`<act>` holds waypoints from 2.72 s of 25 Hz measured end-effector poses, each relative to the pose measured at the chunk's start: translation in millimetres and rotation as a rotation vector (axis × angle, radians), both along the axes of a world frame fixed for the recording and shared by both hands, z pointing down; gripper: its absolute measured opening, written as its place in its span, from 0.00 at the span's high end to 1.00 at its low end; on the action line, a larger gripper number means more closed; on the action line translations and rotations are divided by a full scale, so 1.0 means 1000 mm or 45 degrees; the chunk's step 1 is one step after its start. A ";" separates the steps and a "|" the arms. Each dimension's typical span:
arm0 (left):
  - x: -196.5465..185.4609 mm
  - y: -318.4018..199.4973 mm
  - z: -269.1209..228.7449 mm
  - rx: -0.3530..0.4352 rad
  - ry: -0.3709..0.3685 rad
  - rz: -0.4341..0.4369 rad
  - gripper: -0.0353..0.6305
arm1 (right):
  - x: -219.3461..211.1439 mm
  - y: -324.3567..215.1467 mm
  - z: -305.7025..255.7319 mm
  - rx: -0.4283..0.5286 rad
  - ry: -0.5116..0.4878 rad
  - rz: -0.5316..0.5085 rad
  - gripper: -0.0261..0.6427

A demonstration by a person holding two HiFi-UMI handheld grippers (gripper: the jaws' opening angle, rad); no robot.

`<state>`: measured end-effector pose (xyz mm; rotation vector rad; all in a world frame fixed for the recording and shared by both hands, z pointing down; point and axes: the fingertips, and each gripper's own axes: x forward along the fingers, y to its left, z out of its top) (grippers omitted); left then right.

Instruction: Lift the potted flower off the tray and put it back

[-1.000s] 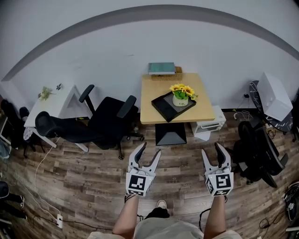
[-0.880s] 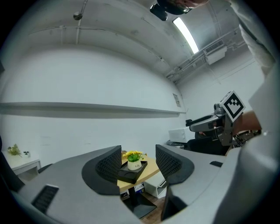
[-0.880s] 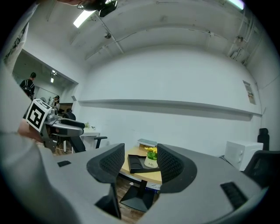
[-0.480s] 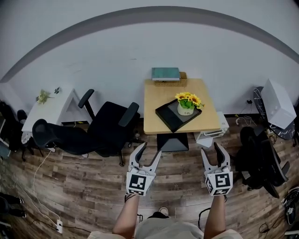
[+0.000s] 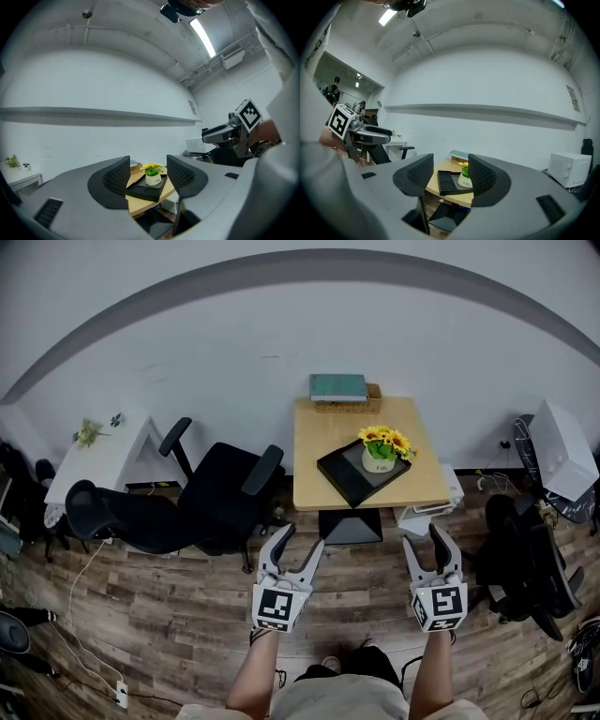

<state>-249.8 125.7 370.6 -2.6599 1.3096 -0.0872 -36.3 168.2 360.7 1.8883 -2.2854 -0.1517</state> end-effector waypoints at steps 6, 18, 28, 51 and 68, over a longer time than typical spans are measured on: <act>0.012 -0.009 0.004 -0.006 -0.005 0.007 0.60 | 0.013 -0.009 0.004 0.004 -0.008 0.006 0.61; 0.062 -0.070 0.002 -0.003 -0.036 0.026 0.60 | 0.061 -0.075 -0.001 0.007 -0.008 -0.014 0.61; 0.125 -0.140 -0.005 -0.009 -0.074 0.031 0.60 | 0.115 -0.153 0.000 -0.011 -0.034 -0.042 0.61; 0.243 -0.276 -0.021 0.020 -0.140 0.017 0.60 | 0.237 -0.288 -0.010 0.045 -0.107 -0.038 0.61; 0.221 -0.321 -0.003 0.013 -0.113 -0.012 0.60 | 0.211 -0.345 -0.004 0.054 -0.080 -0.098 0.61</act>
